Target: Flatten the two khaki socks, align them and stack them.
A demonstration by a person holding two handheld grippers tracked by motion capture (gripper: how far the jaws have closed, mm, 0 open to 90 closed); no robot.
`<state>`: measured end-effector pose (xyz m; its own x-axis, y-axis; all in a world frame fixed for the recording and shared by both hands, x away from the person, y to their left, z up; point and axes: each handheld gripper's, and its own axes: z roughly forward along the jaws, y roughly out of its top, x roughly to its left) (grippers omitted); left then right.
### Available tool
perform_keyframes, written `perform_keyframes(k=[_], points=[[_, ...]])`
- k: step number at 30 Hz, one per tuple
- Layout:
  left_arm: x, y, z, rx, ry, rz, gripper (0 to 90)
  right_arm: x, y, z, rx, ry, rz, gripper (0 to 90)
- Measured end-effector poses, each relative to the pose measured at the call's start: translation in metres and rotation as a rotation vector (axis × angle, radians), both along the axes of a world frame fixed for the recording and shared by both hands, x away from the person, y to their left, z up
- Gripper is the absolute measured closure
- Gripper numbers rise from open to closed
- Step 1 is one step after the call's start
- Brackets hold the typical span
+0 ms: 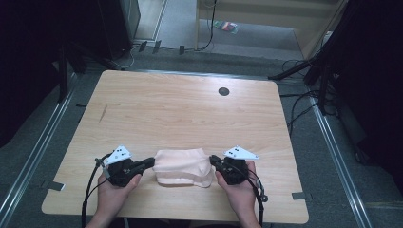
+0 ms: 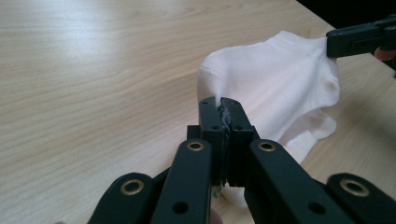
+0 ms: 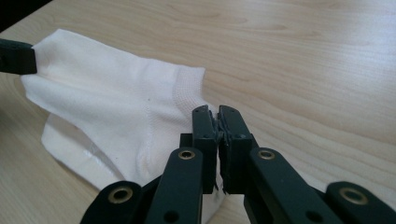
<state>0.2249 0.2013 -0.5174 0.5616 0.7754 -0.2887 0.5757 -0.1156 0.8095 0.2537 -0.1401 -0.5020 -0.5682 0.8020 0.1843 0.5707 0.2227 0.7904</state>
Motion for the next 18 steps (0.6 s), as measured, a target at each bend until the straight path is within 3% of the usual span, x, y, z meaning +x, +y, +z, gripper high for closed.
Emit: perform_keyframes(k=[7, 18], points=[[-0.009, -0.006, -0.005, 0.06, 0.007, -0.009, 90.0, -0.009, -0.005, -0.008, -0.023, 0.024, 0.016, 87.1], [-0.012, -0.015, -0.017, 0.109, 0.04, -0.036, 90.0, -0.017, -0.003, -0.021, -0.043, 0.057, 0.019, 87.0]])
